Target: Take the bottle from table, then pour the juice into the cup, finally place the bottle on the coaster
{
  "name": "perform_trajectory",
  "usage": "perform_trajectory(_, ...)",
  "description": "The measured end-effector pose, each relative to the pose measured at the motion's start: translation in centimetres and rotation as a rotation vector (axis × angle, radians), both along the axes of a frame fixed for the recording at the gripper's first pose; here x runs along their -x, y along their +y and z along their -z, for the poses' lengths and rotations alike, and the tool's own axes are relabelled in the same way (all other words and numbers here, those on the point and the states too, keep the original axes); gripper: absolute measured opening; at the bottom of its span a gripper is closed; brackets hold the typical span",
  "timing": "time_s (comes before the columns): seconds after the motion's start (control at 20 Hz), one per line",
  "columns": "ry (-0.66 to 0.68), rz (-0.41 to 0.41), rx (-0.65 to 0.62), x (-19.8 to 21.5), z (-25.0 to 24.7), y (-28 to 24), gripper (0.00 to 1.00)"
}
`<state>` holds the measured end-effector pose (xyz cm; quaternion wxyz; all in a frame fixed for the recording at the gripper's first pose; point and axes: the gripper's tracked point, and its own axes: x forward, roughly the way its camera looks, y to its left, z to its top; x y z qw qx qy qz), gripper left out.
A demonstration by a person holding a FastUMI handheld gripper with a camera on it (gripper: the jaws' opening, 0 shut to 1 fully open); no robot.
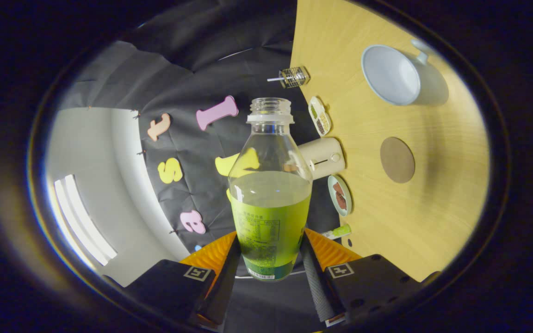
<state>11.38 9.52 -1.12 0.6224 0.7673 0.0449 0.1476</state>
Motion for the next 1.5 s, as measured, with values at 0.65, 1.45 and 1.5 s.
perform_trajectory(0.65, -0.006, 0.013, 0.399, 1.2, 2.3, -1.0, 0.76)
perform_trajectory(1.45, -0.023, 0.049, 1.063, 2.8, 5.0, -0.3, 0.77)
perform_trajectory(1.5, -0.023, 0.051, 1.103, 2.8, 5.0, -0.1, 0.77)
